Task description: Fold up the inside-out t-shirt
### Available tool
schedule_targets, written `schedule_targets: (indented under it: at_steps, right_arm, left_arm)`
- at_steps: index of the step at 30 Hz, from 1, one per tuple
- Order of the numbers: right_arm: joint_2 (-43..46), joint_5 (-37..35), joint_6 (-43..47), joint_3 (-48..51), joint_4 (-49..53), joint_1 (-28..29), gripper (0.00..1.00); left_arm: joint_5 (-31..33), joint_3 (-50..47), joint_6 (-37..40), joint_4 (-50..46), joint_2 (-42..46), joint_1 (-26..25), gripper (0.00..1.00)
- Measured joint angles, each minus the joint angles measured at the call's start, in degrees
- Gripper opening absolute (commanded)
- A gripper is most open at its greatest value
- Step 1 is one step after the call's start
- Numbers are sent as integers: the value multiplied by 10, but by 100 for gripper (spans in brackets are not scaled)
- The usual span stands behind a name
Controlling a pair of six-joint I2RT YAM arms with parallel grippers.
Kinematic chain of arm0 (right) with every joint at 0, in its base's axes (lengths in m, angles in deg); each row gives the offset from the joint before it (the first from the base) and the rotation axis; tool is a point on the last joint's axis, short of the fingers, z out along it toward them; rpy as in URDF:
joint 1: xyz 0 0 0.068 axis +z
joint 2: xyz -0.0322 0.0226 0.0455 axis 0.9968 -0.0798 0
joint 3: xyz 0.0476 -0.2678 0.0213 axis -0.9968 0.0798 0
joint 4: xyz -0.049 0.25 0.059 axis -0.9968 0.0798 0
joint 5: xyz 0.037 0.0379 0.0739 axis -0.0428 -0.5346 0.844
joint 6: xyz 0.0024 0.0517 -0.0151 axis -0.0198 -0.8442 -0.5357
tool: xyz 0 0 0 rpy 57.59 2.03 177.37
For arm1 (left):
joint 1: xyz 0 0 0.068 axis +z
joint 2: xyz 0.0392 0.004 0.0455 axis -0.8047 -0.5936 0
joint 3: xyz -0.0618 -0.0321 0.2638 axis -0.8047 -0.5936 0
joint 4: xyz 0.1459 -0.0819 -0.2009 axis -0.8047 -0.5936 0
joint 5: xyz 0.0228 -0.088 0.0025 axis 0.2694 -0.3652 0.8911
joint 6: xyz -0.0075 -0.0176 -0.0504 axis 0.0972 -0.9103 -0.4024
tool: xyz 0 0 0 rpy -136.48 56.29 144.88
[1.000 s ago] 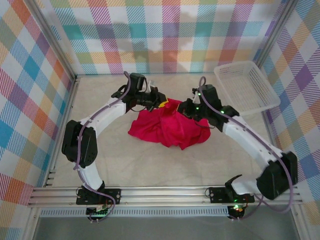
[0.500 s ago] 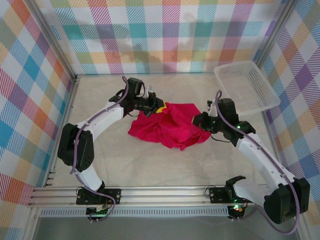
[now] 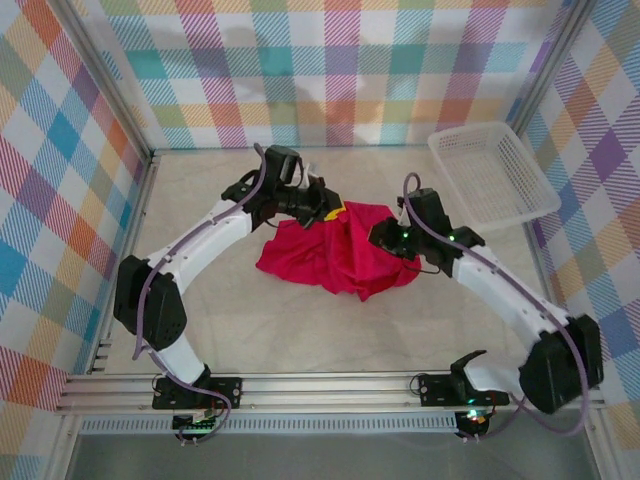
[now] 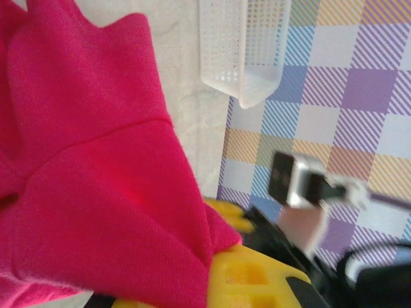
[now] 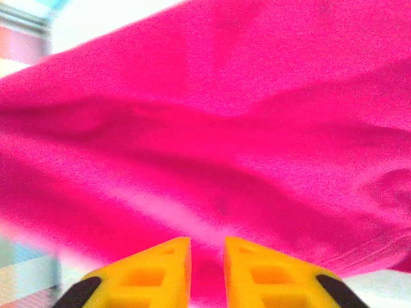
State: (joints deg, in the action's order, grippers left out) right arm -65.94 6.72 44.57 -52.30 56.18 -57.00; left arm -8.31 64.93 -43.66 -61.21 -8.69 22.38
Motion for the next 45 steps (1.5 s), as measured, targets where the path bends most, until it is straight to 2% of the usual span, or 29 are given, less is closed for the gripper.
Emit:
schedule_targets:
  at_steps: [3,8,12,15,22,24,27,32,45]
  right_arm:
    - [15,7,-26,0,-39,46,21]
    - [-47,2,-67,5,-97,122,17]
    - [-101,-32,-84,3,-111,137,16]
    - [-128,-101,-91,3,-110,136,18]
    - [-181,-234,-98,-13,-150,136,49]
    - [-194,-251,-96,-16,-166,136,51]
    - [-204,-266,-97,-17,-184,136,49]
    - [-204,-268,-116,-17,-201,136,37]
    - [-199,-253,-218,-14,-223,136,41]
  left_arm:
    - [6,13,7,-10,-2,0,0]
    - [9,13,7,-24,-22,0,0]
    - [10,13,7,-31,-33,2,0]
    - [10,13,7,-38,-33,5,0]
    - [13,13,7,-37,-33,14,0]
    - [13,13,6,-37,-33,15,0]
    - [12,13,5,-37,-33,15,0]
    - [12,13,5,-37,-33,16,0]
    - [12,13,-6,-33,-33,22,0]
